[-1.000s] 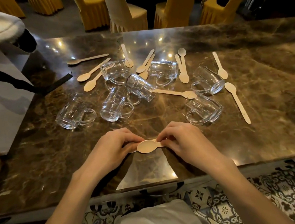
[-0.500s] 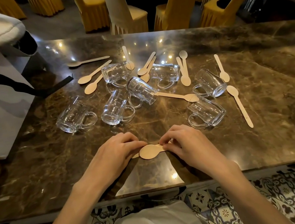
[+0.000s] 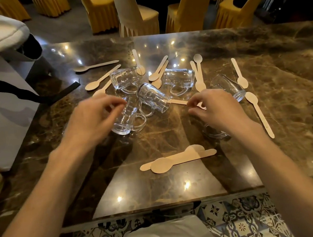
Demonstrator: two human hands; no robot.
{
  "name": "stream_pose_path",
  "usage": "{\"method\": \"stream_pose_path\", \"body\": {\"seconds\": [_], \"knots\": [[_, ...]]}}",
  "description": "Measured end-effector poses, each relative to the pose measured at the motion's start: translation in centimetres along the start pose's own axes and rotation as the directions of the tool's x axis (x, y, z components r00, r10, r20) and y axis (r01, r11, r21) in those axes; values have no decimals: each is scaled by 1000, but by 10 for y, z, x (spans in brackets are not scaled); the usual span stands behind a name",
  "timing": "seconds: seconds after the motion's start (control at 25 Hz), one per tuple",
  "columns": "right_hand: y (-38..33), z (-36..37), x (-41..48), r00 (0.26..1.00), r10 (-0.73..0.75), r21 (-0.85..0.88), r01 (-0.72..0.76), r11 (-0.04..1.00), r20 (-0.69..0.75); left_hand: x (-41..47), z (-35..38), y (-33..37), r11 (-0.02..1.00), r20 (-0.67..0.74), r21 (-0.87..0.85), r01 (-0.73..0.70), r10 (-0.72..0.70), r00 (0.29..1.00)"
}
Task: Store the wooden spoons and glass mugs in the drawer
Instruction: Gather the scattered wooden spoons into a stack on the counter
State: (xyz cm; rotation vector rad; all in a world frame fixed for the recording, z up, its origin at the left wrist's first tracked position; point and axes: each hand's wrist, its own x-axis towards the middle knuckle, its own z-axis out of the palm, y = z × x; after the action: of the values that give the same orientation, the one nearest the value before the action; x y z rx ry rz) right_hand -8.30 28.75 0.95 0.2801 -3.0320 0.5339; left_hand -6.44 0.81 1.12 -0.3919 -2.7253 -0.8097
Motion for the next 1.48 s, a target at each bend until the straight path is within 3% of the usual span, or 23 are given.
{"method": "stream_pose_path", "body": {"seconds": [0.08,0.2,0.36,0.6,1.12,1.48], "knots": [[4,3,13,999,32,-45,-32,998,-1,23,-6,-14,984,-67,101,144,-137,988],[5,9,25,999,47,-110,-49,993,-21,54,-6,-34,913,-48,283,294,-293,955],[3,12,38,997,83,-137,-81,987,8,85,5,-53,817,91,452,359,-442,892],[2,18,47,993,94,-166,-81,983,74,108,19,-70,738,150,559,379,-539,829],[2,24,58,985,90,-102,-75,992,148,107,26,-71,762,75,459,457,-546,834],[-1,11,48,995,68,63,-64,996,-76,102,16,-74,833,83,194,518,-540,838]]}}
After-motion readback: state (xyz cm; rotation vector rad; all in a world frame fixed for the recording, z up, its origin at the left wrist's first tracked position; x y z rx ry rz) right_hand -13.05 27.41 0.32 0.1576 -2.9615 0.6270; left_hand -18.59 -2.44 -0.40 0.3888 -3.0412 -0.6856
